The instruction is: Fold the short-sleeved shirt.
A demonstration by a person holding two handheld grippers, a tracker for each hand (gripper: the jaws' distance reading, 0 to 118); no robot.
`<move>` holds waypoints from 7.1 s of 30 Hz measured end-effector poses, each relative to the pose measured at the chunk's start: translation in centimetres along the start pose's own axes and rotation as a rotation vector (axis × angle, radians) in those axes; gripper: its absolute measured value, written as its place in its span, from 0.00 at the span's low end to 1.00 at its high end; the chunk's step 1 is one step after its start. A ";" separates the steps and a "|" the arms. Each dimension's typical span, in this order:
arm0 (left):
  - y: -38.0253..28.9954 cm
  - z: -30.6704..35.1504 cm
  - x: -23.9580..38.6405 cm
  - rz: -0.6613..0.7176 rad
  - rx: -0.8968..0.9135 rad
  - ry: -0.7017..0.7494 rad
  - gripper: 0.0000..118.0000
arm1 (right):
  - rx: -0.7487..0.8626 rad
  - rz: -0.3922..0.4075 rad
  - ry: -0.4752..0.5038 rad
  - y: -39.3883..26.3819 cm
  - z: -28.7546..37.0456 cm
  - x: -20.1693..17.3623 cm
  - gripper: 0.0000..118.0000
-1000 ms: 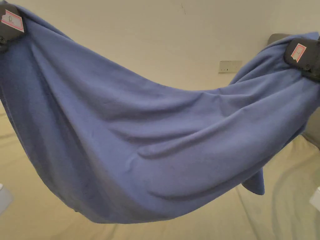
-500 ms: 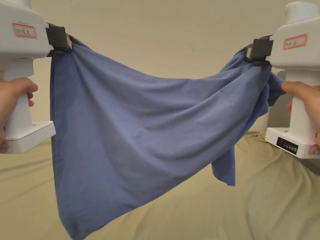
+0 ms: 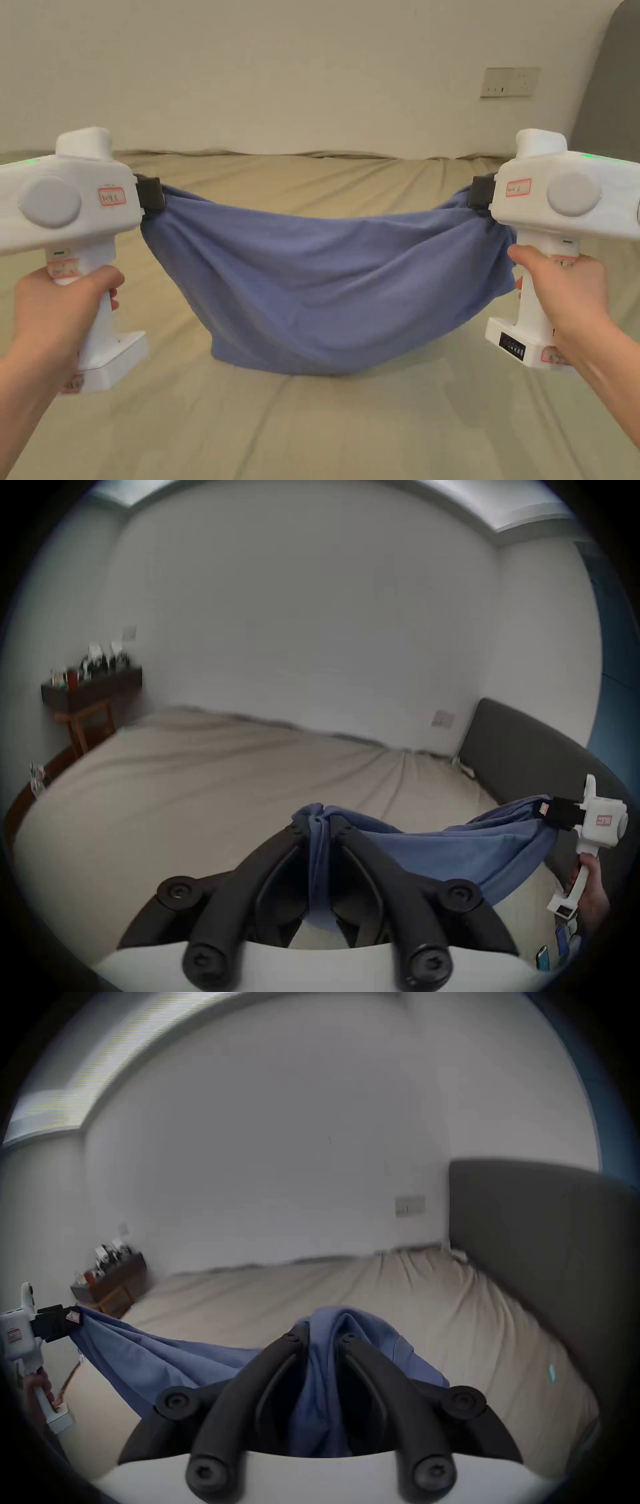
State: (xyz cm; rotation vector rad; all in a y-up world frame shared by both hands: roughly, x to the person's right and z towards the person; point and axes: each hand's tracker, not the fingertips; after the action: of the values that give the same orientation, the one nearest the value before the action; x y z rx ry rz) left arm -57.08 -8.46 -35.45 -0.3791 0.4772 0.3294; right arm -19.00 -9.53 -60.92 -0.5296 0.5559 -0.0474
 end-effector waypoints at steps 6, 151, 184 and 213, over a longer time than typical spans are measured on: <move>-6.2 -3.0 -1.2 0.027 -0.100 -0.016 0.06 | -0.104 -0.021 -0.030 -6.6 -3.3 2.4 0.13; 19.1 42.8 10.4 -0.351 0.445 0.026 0.04 | 0.619 0.115 -0.002 18.2 48.3 1.2 0.08; 12.1 5.6 1.4 -0.145 0.125 0.113 0.04 | 0.357 0.131 -0.003 15.0 13.7 2.7 0.08; -21.6 20.4 -3.6 -0.063 -0.220 0.071 0.04 | -0.143 -0.020 -0.003 -23.5 23.2 9.8 0.07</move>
State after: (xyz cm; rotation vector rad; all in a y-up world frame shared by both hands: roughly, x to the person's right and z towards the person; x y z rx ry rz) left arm -43.91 -19.55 -11.01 -0.6198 0.4989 0.3086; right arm 3.61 -20.85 -37.45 -0.6741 0.5536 -0.0257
